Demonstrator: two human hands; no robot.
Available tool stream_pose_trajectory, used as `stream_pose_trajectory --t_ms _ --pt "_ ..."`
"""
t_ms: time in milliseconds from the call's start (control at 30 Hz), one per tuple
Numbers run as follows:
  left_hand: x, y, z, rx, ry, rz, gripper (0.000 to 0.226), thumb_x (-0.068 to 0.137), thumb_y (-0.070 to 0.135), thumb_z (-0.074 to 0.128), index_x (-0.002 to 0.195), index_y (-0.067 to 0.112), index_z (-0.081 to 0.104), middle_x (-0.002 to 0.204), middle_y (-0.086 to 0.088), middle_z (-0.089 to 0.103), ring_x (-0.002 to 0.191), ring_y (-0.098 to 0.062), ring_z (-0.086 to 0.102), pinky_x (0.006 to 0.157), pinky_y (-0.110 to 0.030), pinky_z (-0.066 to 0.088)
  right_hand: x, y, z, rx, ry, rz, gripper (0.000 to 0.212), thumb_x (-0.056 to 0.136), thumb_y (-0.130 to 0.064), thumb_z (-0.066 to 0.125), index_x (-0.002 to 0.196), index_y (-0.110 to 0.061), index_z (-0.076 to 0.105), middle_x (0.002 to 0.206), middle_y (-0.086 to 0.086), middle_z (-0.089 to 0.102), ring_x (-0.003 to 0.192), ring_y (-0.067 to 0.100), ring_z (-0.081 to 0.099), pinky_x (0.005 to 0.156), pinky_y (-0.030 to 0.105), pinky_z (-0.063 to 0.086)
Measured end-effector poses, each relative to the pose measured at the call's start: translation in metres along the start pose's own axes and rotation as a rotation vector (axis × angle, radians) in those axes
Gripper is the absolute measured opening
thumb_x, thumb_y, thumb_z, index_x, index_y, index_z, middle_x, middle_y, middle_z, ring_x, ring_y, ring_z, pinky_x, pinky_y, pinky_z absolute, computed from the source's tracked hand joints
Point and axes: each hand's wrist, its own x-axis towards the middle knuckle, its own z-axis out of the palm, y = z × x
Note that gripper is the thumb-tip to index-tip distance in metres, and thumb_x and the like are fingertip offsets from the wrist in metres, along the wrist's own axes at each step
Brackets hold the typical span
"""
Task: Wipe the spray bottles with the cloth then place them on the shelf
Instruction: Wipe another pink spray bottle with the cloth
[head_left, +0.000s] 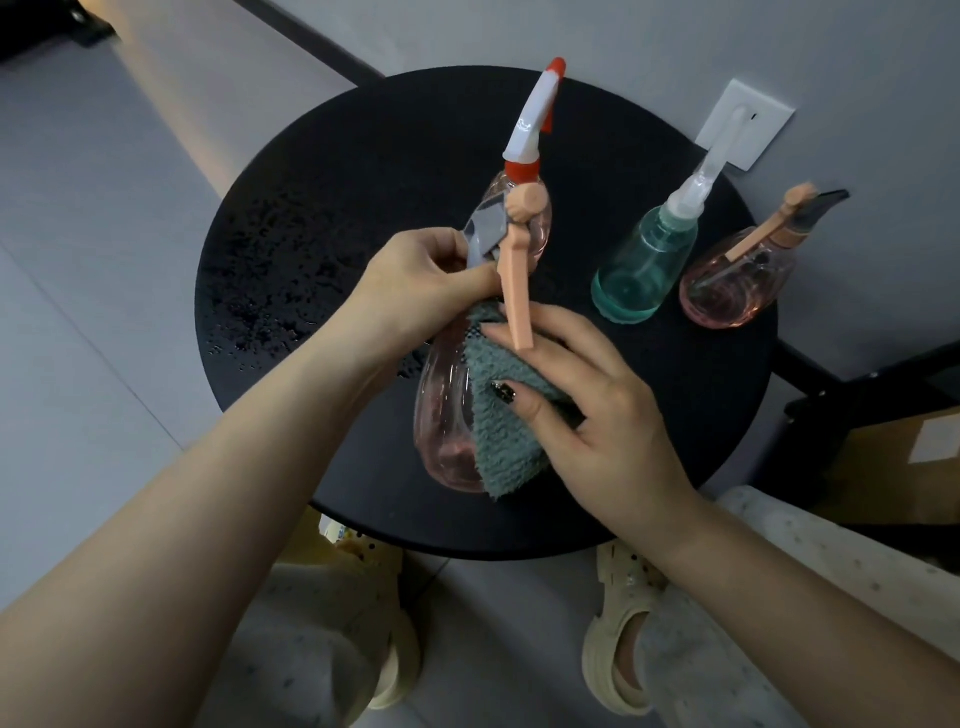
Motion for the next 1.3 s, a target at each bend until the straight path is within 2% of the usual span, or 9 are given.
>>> stream_pose_trajectory --t_ms 133,267,400,533,667,800,933,1133,1300 --pt "-0.002 -0.001 0.001 0.045 0.135 0.067 0.034 0.077 0.035 0.075 0.071 0.005 0.059 0.052 0.005 0.042 0.05 -0.007 0.036 0.048 -0.02 0.032 0.001 0.0 0.001 -0.046 0.015 -0.014 0.039 0.089 0.0 0.058 0.128 -0.006 0.055 0.131 -0.001 0.048 0.127 0.008 0.045 0.107 0.021 0.035" --pt "-0.004 0.003 -0.005 -0.021 0.248 0.091 0.041 0.068 0.049 0.078 0.078 0.01 0.071 0.069 -0.006 0.07 0.063 -0.01 0.06 0.065 -0.033 0.052 0.001 0.004 -0.003 -0.302 -0.048 -0.196 0.036 0.092 -0.006 0.056 0.127 -0.006 0.057 0.132 0.008 0.054 0.129 0.026 0.044 0.109 0.034 0.037" --pt "-0.003 0.005 -0.008 -0.126 0.299 0.114 0.032 0.077 0.043 0.072 0.065 0.016 0.061 0.053 0.008 0.06 0.05 -0.005 0.055 0.052 -0.021 0.044 -0.002 0.007 -0.004 -0.588 -0.152 -0.466 0.03 0.092 -0.004 0.06 0.121 -0.009 0.062 0.128 0.007 0.059 0.129 0.033 0.044 0.098 0.048 0.046" --pt "-0.002 0.008 -0.011 -0.145 0.238 0.134 0.034 0.086 0.037 0.064 0.068 0.01 0.055 0.047 0.009 0.053 0.045 -0.004 0.052 0.046 -0.018 0.041 0.0 0.002 -0.01 -0.659 -0.185 -0.595 0.024 0.095 -0.011 0.057 0.117 -0.013 0.065 0.125 0.003 0.062 0.127 0.028 0.045 0.11 0.045 0.034" --pt "-0.004 0.009 -0.007 -0.14 0.171 0.147 0.045 0.081 0.039 0.066 0.078 -0.006 0.06 0.055 0.0 0.054 0.053 -0.011 0.053 0.05 -0.019 0.043 0.004 -0.002 -0.012 -0.465 -0.169 -0.449 0.025 0.094 -0.014 0.058 0.117 -0.01 0.066 0.124 0.005 0.062 0.127 0.027 0.047 0.106 0.044 0.038" --pt "-0.006 0.009 -0.003 -0.099 0.125 0.125 0.044 0.076 0.041 0.069 0.071 -0.002 0.063 0.068 -0.011 0.059 0.062 -0.016 0.053 0.057 -0.023 0.041 0.009 -0.003 -0.011 -0.173 -0.075 -0.14 0.034 0.092 -0.016 0.055 0.125 -0.012 0.058 0.131 0.001 0.054 0.131 0.018 0.042 0.112 0.03 0.032" --pt "-0.007 0.008 -0.002 -0.207 0.119 0.063 0.063 0.07 0.041 0.074 0.089 -0.017 0.061 0.079 -0.031 0.057 0.065 -0.026 0.049 0.051 -0.024 0.039 0.01 -0.006 -0.01 0.01 -0.004 0.024 0.039 0.091 -0.014 0.055 0.13 -0.013 0.054 0.136 -0.001 0.05 0.13 0.006 0.042 0.108 0.021 0.034" --pt "0.0 0.005 -0.013 -0.268 0.132 -0.014 0.041 0.061 0.048 0.082 0.063 0.011 0.067 0.08 -0.025 0.066 0.065 -0.028 0.06 0.06 -0.029 0.05 -0.001 -0.006 -0.009 -0.282 -0.183 -0.369 0.038 0.092 -0.018 0.058 0.129 -0.01 0.055 0.135 0.007 0.052 0.136 0.03 0.037 0.11 0.043 0.035" --pt "0.0 0.004 -0.016 -0.261 0.144 -0.056 0.038 0.056 0.051 0.074 0.066 0.015 0.07 0.085 -0.021 0.071 0.064 -0.023 0.062 0.056 -0.024 0.051 -0.004 -0.001 -0.011 -0.444 -0.287 -0.56 0.029 0.094 -0.019 0.057 0.122 -0.013 0.063 0.129 0.003 0.06 0.13 0.028 0.044 0.106 0.048 0.037"
